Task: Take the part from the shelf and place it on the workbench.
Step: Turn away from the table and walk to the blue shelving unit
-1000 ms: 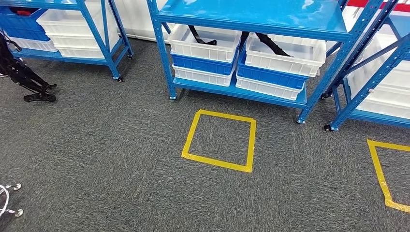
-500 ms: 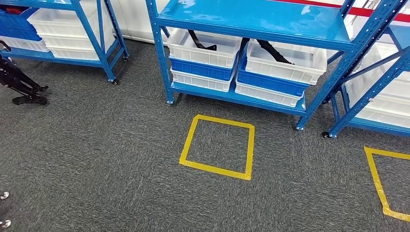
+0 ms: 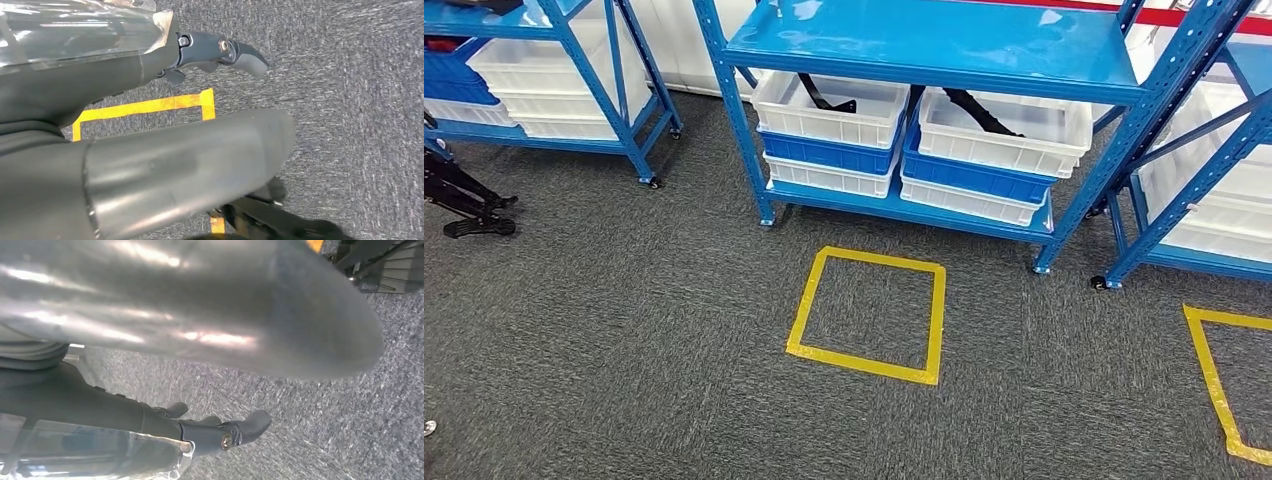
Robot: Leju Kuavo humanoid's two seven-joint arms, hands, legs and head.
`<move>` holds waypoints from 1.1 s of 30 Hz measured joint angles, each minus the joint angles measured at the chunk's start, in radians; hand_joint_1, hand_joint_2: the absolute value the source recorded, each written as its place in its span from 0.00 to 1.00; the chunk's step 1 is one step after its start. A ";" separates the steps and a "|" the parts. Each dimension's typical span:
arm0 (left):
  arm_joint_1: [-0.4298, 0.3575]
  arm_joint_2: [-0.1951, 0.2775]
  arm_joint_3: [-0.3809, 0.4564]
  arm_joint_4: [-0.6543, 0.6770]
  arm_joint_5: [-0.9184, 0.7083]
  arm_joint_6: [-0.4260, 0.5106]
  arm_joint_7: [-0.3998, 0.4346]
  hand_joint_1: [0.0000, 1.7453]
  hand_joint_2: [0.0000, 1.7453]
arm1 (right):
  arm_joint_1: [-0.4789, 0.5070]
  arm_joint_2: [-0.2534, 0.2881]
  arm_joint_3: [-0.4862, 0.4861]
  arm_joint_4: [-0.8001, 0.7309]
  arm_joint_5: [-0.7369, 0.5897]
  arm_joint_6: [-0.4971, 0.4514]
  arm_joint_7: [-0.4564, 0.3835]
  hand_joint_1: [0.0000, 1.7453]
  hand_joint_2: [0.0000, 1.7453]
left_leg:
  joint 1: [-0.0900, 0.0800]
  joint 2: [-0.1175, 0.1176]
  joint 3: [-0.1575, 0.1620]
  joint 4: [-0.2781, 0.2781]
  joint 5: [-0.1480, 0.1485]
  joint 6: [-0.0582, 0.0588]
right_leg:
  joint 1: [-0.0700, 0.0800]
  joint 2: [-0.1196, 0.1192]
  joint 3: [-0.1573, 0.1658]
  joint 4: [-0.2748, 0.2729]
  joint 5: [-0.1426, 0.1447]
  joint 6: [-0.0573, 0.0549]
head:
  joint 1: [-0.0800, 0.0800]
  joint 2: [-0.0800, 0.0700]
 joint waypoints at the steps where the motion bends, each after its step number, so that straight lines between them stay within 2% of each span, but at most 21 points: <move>1: 0.001 0.000 0.000 0.000 0.000 0.000 0.000 0.00 0.00 | 0.001 0.000 0.000 0.000 0.000 0.000 0.000 0.00 0.00 | 0.000 0.000 -0.024 0.013 0.001 0.002 | 0.002 0.001 0.007 0.000 -0.007 -0.001 | 0.000 0.000; 2: 0.003 0.000 0.000 0.000 0.000 0.000 0.000 0.00 0.00 | 0.002 0.000 0.000 0.000 0.000 0.001 0.000 0.00 0.00 | -0.001 0.000 -0.031 -0.008 0.024 0.007 | 0.004 0.003 0.015 0.000 -0.015 -0.001 | -0.001 0.000; 4: 0.004 0.001 0.000 0.000 0.000 0.000 0.000 0.00 0.00 | 0.002 0.001 0.000 0.000 0.000 0.001 0.000 0.00 0.00 | -0.008 0.001 -0.002 -0.120 0.111 0.023 | 0.006 0.004 0.034 -0.001 -0.032 0.002 | -0.001 0.000; 5: 0.004 0.002 0.000 0.000 0.000 0.000 0.000 0.00 0.00 | 0.002 0.002 0.000 0.000 0.000 0.001 0.000 0.00 0.00 | -0.013 0.002 0.013 -0.168 0.135 0.031 | 0.008 0.005 0.042 -0.002 -0.039 0.005 | 0.000 0.000; 6: 0.003 0.003 0.000 0.000 0.000 0.000 0.000 0.00 0.00 | 0.000 0.002 0.000 0.000 0.000 0.001 0.000 0.00 0.00 | -0.018 0.002 0.023 -0.197 0.138 0.037 | 0.009 0.006 0.049 -0.003 -0.046 0.009 | 0.001 0.000; 9: 0.001 0.004 0.000 0.000 0.000 0.000 0.000 0.00 0.00 | -0.004 0.002 0.000 0.000 0.000 0.001 0.001 0.00 0.00 | -0.027 -0.004 0.036 -0.221 0.107 0.050 | 0.011 0.009 0.069 -0.007 -0.048 0.031 | -0.001 0.000; 11: 0.004 0.003 0.000 0.000 0.000 0.000 0.000 0.00 0.00 | -0.004 0.002 0.000 0.000 0.001 0.001 0.002 0.00 0.00 | -0.022 -0.005 0.064 -0.243 0.131 0.064 | 0.013 0.008 0.085 0.002 -0.046 0.047 | -0.001 0.000; 12: 0.005 0.003 0.000 0.000 0.000 0.000 0.000 0.00 0.00 | -0.004 0.003 0.000 0.000 0.001 0.001 0.002 0.00 0.00 | -0.020 -0.004 0.080 -0.249 0.142 0.069 | 0.013 0.008 0.083 0.016 -0.053 0.050 | 0.001 0.000; 14: 0.005 0.004 0.000 0.000 0.001 0.000 -0.001 0.00 0.00 | -0.004 0.003 0.001 0.000 0.002 0.000 0.003 0.00 0.00 | -0.017 0.000 0.101 -0.255 0.148 0.075 | 0.011 0.008 0.041 0.094 -0.082 0.048 | 0.006 0.000; 16: 0.003 0.003 0.000 0.000 0.002 0.000 -0.002 0.00 0.00 | -0.004 0.002 0.001 0.000 0.002 0.000 0.003 0.00 0.00 | -0.017 -0.002 0.109 -0.255 0.138 0.076 | 0.010 0.008 -0.037 0.199 -0.120 0.043 | 0.006 0.000; 17: 0.004 0.003 0.000 0.000 0.002 0.000 -0.004 0.00 0.00 | -0.004 0.002 0.001 0.000 0.003 -0.001 0.003 0.00 0.00 | -0.017 -0.004 0.113 -0.255 0.131 0.076 | 0.010 0.008 -0.069 0.228 -0.130 0.044 | 0.006 0.000; 18: 0.005 0.003 0.000 0.000 0.003 0.000 -0.005 0.00 0.00 | -0.003 0.001 0.002 0.000 0.004 -0.001 0.003 0.00 0.00 | -0.018 -0.006 0.120 -0.255 0.125 0.075 | 0.010 0.008 -0.087 0.229 -0.124 0.051 | 0.007 0.000; 19: 0.006 0.002 0.000 0.000 0.003 0.000 -0.006 0.00 0.00 | 0.000 0.001 0.002 0.000 0.004 -0.001 0.003 0.00 0.00 | -0.018 -0.009 0.129 -0.255 0.117 0.073 | 0.010 0.008 -0.088 0.192 -0.097 0.061 | 0.006 0.000; 20: 0.007 0.002 0.000 0.000 0.004 -0.001 -0.007 0.00 0.00 | 0.002 0.000 0.003 0.000 0.005 -0.001 0.004 0.00 0.00 | -0.018 -0.011 0.139 -0.255 0.110 0.071 | 0.010 0.008 -0.077 0.129 -0.055 0.071 | 0.007 0.000; 21: 0.008 0.002 0.000 0.000 0.004 -0.001 -0.008 0.00 0.00 | 0.005 -0.001 0.004 0.000 0.006 -0.001 0.004 0.00 0.00 | -0.018 -0.012 0.149 -0.255 0.101 0.068 | 0.011 0.007 -0.065 0.073 -0.017 0.074 | 0.007 0.000; 23: 0.008 0.003 0.000 0.000 0.004 0.000 -0.012 0.00 0.00 | 0.007 -0.004 0.007 0.001 0.006 0.000 0.005 0.00 0.00 | -0.019 -0.013 0.162 -0.257 0.087 0.058 | 0.017 0.002 -0.046 0.004 0.022 0.057 | 0.006 0.000; 25: 0.008 0.003 0.000 0.000 0.005 0.000 -0.013 0.00 0.00 | 0.004 -0.006 0.008 0.001 0.006 0.001 0.006 0.00 0.00 | -0.020 -0.012 0.173 -0.253 0.082 0.048 | 0.020 0.000 -0.039 -0.006 0.023 0.032 | 0.004 0.000; 27: 0.006 0.002 0.000 0.000 0.005 0.000 -0.014 0.00 0.00 | 0.003 -0.007 0.009 0.001 0.006 0.001 0.006 0.00 0.00 | -0.019 -0.009 0.166 -0.222 0.081 0.041 | 0.011 0.001 -0.019 -0.017 0.027 0.018 | 0.004 0.000; 29: 0.004 0.001 0.000 0.000 0.008 0.001 -0.014 0.00 0.00 | 0.002 -0.008 0.009 0.001 0.007 0.002 0.007 0.00 0.00 | -0.016 -0.005 0.114 -0.137 0.065 0.031 | 0.003 0.001 0.003 -0.024 0.022 0.008 | 0.001 0.000; 31: 0.006 0.001 0.000 0.000 0.011 0.002 -0.014 0.00 0.00 | 0.001 -0.009 0.010 0.001 0.008 0.003 0.008 0.00 0.00 | -0.010 -0.003 0.031 -0.025 0.020 0.019 | 0.002 0.001 0.013 -0.024 0.013 0.002 | -0.001 0.000; 33: 0.009 0.001 0.000 0.000 0.013 0.003 -0.014 0.00 0.00 | 0.003 -0.008 0.011 0.001 0.009 0.004 0.009 0.00 0.00 | -0.005 -0.001 -0.029 0.020 -0.007 0.012 | 0.001 0.003 0.026 -0.024 0.000 0.002 | 0.000 0.000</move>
